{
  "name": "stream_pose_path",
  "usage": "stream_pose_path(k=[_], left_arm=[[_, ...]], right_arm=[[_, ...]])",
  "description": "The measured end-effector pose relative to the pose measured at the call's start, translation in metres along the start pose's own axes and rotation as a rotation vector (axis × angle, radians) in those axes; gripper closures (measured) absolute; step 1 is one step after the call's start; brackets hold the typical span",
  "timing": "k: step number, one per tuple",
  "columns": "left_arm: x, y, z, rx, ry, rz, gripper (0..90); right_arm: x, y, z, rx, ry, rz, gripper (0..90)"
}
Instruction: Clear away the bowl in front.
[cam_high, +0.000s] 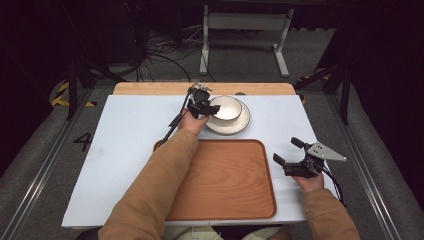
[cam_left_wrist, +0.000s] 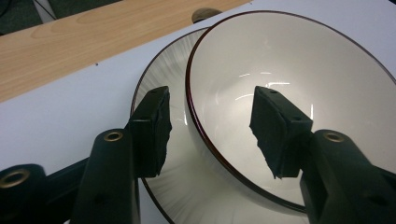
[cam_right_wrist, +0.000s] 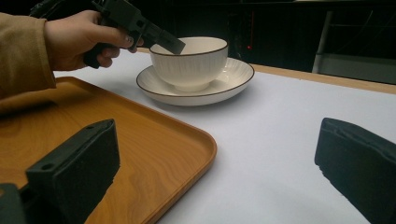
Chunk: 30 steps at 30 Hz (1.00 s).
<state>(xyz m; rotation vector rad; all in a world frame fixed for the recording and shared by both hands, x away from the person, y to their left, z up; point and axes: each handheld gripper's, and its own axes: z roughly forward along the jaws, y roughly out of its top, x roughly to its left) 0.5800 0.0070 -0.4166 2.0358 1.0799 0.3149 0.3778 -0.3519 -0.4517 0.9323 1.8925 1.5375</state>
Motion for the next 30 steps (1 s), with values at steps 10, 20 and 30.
stream_pose_path(k=[10, 20, 30], left_arm=[[-0.001, -0.001, 0.006, 0.041, 0.012, -0.042, 59.9], [-0.006, 0.003, 0.011, 0.066, 0.054, -0.056, 71.9], [-0.011, 0.006, 0.014, 0.077, 0.095, -0.078, 80.9]], right_arm=[[-0.001, 0.000, 0.000, -0.002, 0.002, 0.013, 0.7], [-0.001, 0.000, -0.001, -0.003, 0.007, 0.022, 0.9], [-0.001, 0.000, -0.001, -0.004, 0.011, 0.028, 1.1]])
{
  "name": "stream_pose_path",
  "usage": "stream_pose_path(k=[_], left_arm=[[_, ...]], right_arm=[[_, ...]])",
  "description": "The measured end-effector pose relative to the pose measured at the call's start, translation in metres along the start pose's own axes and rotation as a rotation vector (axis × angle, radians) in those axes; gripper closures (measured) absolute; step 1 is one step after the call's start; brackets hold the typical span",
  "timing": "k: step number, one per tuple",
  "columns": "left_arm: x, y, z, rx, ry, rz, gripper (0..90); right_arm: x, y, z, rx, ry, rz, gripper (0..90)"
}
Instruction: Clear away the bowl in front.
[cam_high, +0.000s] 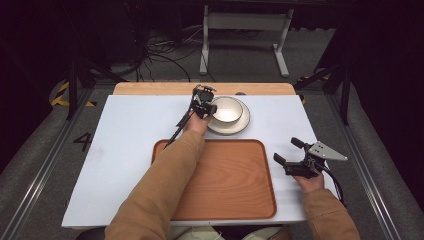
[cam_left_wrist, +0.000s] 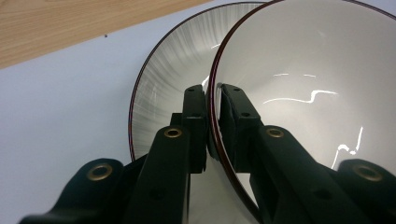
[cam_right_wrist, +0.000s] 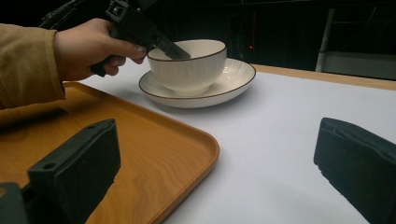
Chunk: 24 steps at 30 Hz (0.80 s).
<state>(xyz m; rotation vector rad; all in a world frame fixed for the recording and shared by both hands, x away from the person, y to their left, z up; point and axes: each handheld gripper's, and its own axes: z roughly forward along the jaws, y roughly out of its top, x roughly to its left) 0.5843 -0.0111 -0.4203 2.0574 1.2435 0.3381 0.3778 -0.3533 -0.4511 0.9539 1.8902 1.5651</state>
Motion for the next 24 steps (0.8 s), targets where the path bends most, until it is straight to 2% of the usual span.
stream_pose_path(k=[8, 15, 20, 24], left_arm=[[0.000, 0.000, 0.000, 0.006, -0.004, -0.015, 81.4], [0.004, 0.002, -0.002, 0.016, -0.042, -0.044, 82.5], [0.003, 0.003, -0.006, 0.011, -0.056, -0.038, 82.5], [0.000, 0.005, -0.012, 0.005, -0.044, -0.015, 82.2]], right_arm=[[0.000, 0.000, 0.000, -0.001, 0.000, 0.001, 1.1], [0.000, 0.000, 0.000, 0.000, -0.001, 0.000, 1.1], [0.000, 0.000, 0.000, 0.001, -0.002, 0.000, 1.1], [0.000, 0.000, 0.000, 0.002, -0.003, -0.001, 1.1]])
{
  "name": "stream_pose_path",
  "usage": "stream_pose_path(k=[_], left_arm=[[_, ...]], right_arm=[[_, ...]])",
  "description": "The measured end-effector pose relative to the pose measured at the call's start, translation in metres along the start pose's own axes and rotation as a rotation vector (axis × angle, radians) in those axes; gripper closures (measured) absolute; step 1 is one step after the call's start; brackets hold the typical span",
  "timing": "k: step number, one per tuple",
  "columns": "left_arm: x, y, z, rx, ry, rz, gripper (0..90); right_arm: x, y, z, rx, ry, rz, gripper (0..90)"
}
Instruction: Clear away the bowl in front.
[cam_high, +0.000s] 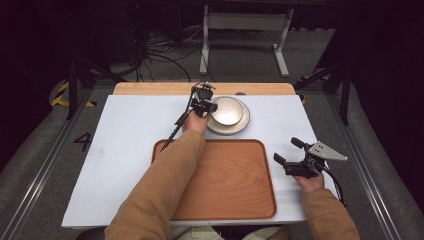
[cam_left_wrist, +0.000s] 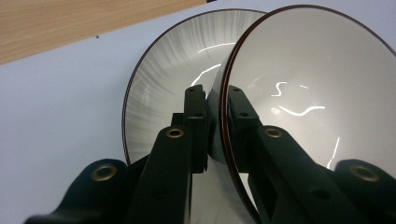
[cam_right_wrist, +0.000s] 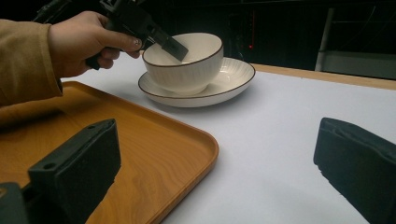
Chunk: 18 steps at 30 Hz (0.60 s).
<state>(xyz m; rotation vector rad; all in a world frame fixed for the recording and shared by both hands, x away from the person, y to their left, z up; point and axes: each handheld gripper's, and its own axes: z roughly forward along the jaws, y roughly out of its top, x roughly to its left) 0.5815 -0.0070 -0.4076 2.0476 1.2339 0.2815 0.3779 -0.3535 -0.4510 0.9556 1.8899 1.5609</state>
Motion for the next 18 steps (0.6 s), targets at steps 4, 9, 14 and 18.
stream_pose_path(k=[4, 9, 14, 18], left_arm=[[0.002, 0.002, -0.005, 0.005, -0.002, 0.009, 82.1], [0.002, 0.005, -0.015, 0.003, -0.013, 0.007, 82.1], [0.000, 0.010, -0.025, 0.027, -0.030, 0.037, 82.0], [0.000, 0.011, -0.031, 0.018, -0.042, 0.037, 82.1]], right_arm=[[0.000, 0.000, 0.000, 0.000, 0.000, 0.000, 1.1], [0.000, 0.000, 0.000, 0.000, 0.000, 0.000, 1.1], [0.000, 0.000, 0.000, 0.000, 0.000, 0.000, 1.1], [0.000, 0.000, 0.000, 0.000, 0.000, 0.001, 1.1]])
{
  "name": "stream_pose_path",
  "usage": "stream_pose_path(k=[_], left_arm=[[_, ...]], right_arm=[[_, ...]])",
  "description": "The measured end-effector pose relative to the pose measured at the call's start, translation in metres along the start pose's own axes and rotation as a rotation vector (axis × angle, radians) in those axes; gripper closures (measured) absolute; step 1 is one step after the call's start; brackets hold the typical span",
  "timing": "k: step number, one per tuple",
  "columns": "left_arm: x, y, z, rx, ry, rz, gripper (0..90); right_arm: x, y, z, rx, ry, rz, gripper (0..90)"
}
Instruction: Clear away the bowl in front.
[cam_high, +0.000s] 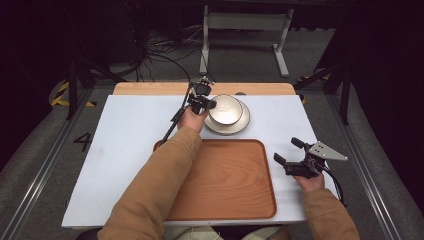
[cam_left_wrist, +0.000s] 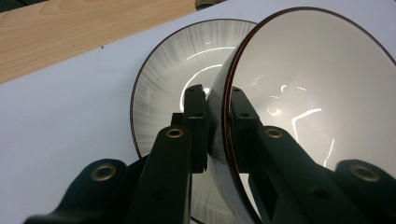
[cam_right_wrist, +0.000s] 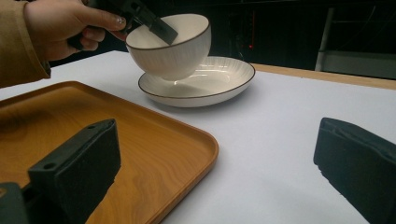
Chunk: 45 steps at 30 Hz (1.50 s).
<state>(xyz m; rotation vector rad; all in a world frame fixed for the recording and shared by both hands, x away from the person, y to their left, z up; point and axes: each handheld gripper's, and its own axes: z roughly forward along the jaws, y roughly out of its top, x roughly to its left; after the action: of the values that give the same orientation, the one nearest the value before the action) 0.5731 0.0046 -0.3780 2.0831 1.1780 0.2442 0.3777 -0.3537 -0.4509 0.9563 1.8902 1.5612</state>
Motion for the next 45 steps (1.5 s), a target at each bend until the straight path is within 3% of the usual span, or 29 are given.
stream_pose_path(k=[14, 26, 45], left_arm=[[-0.003, 0.004, -0.033, -0.029, -0.015, 0.029, 82.0], [-0.011, -0.002, -0.064, -0.028, -0.061, 0.096, 82.1], [-0.031, -0.026, -0.103, 0.022, -0.136, 0.221, 82.0]], right_arm=[[0.000, 0.000, 0.000, 0.004, 0.002, 0.000, 1.1], [0.000, 0.000, 0.000, 0.005, 0.000, -0.002, 1.0], [0.000, 0.000, -0.001, 0.005, -0.001, -0.001, 0.9]])
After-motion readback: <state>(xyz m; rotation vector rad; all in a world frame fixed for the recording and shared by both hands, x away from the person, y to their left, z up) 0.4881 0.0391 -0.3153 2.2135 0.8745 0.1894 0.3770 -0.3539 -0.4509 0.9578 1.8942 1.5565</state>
